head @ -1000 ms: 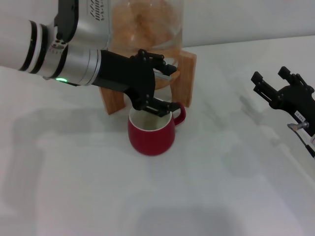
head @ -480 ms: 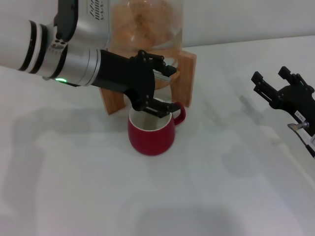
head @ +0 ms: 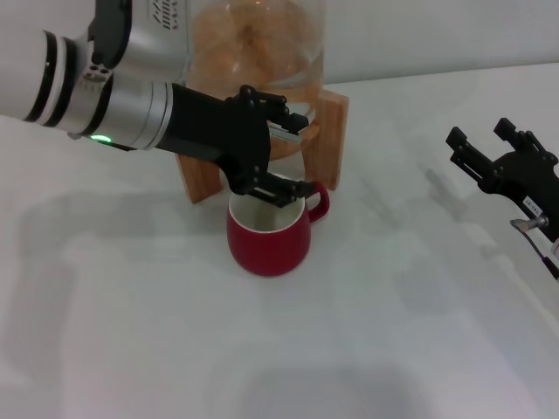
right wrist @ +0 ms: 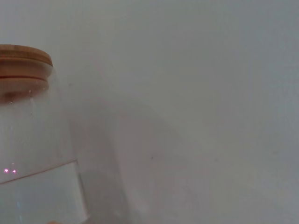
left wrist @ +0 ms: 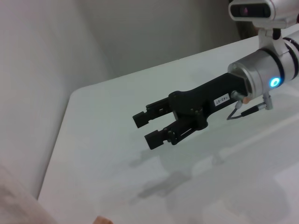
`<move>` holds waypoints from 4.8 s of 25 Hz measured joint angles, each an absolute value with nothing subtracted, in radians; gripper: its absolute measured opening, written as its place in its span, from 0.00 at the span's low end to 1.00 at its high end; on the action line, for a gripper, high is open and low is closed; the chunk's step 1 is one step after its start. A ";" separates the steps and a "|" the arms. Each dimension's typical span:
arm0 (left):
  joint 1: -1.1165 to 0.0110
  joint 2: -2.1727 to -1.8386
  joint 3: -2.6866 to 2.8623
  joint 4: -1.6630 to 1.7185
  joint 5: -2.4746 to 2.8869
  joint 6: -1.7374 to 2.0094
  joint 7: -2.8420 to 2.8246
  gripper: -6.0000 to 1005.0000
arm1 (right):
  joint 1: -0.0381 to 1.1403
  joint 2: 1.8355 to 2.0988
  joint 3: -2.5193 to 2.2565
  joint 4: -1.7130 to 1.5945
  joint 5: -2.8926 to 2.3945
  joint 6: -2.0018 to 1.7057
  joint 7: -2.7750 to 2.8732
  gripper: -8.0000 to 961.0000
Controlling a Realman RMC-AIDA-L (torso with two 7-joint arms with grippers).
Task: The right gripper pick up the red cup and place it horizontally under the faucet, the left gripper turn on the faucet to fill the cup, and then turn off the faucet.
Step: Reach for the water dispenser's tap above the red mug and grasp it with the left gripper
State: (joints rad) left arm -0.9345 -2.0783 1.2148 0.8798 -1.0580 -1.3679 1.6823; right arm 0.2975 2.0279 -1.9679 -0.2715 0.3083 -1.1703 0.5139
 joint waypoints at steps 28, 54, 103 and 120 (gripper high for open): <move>-0.920 -2.078 1.215 0.931 -1.025 -1.421 1.646 0.81 | 0.298 2.028 -1.969 -0.272 0.308 -1.170 0.514 0.90; -0.905 -2.075 1.212 0.977 -1.014 -1.457 1.627 0.81 | 0.307 2.028 -1.964 -0.272 0.308 -1.165 0.513 0.90; -0.685 -2.085 1.241 1.244 -1.119 -1.467 1.526 0.81 | 0.317 2.026 -1.960 -0.272 0.308 -1.162 0.513 0.90; -0.694 -2.081 1.256 1.163 -1.113 -1.446 1.532 0.81 | 0.322 2.026 -1.962 -0.268 0.310 -1.153 0.512 0.90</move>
